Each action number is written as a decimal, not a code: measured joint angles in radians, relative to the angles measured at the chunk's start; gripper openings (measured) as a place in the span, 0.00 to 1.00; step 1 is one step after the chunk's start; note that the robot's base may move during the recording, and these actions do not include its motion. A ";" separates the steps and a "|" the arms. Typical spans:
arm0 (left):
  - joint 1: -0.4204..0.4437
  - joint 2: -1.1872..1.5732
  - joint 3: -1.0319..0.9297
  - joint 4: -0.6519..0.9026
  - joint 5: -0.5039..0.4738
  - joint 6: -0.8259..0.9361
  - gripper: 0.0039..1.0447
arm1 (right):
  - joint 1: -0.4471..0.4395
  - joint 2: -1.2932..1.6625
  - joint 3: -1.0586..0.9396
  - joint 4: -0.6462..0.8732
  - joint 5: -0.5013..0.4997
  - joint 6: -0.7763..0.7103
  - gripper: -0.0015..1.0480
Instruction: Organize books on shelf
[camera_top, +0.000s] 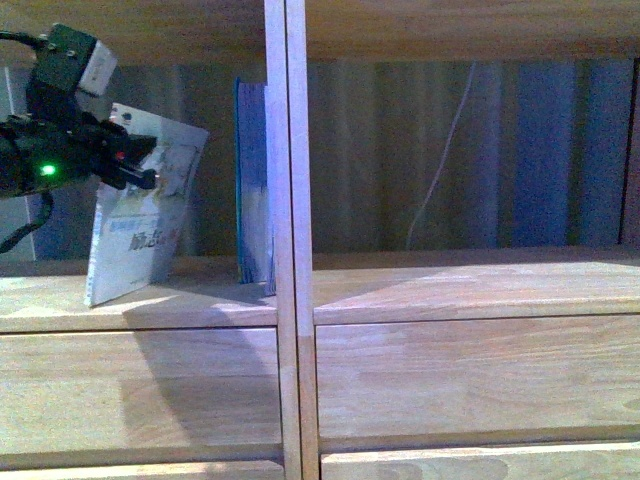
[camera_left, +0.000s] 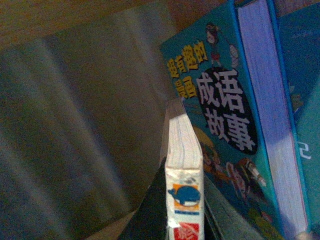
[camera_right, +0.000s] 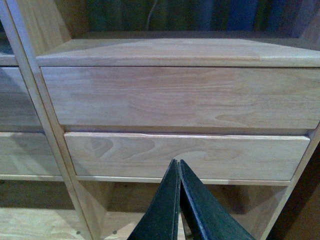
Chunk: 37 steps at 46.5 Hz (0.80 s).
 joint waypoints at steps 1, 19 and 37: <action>-0.010 0.017 0.023 -0.008 -0.003 0.003 0.06 | 0.000 -0.007 -0.002 -0.005 0.000 0.000 0.03; -0.090 0.154 0.210 -0.032 -0.046 0.017 0.06 | 0.000 -0.126 -0.037 -0.069 0.000 -0.001 0.03; -0.106 0.167 0.217 0.011 -0.129 -0.012 0.53 | 0.000 -0.343 -0.036 -0.317 0.000 -0.001 0.03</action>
